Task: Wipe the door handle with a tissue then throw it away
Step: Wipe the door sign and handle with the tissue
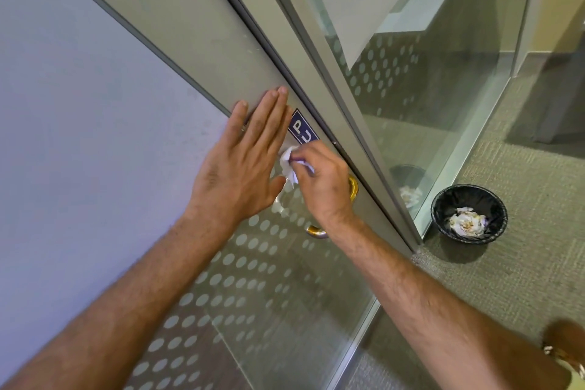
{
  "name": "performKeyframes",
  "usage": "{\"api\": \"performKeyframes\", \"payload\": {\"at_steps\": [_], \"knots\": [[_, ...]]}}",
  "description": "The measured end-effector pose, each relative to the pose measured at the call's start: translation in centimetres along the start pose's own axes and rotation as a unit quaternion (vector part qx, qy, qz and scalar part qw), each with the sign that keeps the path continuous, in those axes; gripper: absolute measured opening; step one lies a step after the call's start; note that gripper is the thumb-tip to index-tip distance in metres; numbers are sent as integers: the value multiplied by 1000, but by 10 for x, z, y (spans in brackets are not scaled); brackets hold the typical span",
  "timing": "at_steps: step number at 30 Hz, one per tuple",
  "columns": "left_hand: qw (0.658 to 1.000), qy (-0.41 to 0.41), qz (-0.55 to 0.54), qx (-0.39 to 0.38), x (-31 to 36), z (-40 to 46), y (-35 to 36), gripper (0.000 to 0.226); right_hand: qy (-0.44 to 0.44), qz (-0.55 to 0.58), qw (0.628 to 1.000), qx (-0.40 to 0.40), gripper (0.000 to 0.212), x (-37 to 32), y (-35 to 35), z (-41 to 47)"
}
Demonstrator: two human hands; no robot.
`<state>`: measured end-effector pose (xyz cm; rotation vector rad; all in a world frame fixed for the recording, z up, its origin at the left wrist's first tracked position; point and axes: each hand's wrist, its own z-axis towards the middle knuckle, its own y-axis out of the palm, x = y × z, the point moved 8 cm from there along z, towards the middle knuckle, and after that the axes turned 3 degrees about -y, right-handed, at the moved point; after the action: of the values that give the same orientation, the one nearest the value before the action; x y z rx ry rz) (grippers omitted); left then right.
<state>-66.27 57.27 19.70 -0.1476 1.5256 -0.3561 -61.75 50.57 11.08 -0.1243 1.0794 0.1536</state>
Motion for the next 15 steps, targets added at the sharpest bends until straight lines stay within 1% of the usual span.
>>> {"api": "performKeyframes", "payload": {"at_steps": [2, 4, 5, 6, 8, 10, 12, 15], "knots": [[1000, 0, -9, -5, 0, 0, 0, 106, 31, -12, 999, -22, 9, 14, -2, -10], [1000, 3, -9, -10, -1, 0, -1, 108, 87, -6, 996, -21, 8, 32, -10, -8], [1000, 4, -8, -11, -1, -1, -2, 108, 96, -5, 995, -14, 8, 35, -13, -3], [1000, 5, -8, -10, -1, -1, -2, 109, 87, -10, 996, -4, 7, 32, -15, 3], [1000, 6, -8, -7, 1, -1, -2, 108, 33, -15, 999, 13, 6, 18, -12, 13], [1000, 5, -5, -3, 1, -1, -1, 107, -14, -19, 1000, 5, 8, 8, -8, 10], [1000, 5, -5, 2, 1, -1, -1, 106, -31, -41, 998, -36, 10, 11, -3, -5], [1000, 5, -5, -2, 0, -2, 0, 109, 13, -82, 990, -112, 9, 31, -1, -17]]}}
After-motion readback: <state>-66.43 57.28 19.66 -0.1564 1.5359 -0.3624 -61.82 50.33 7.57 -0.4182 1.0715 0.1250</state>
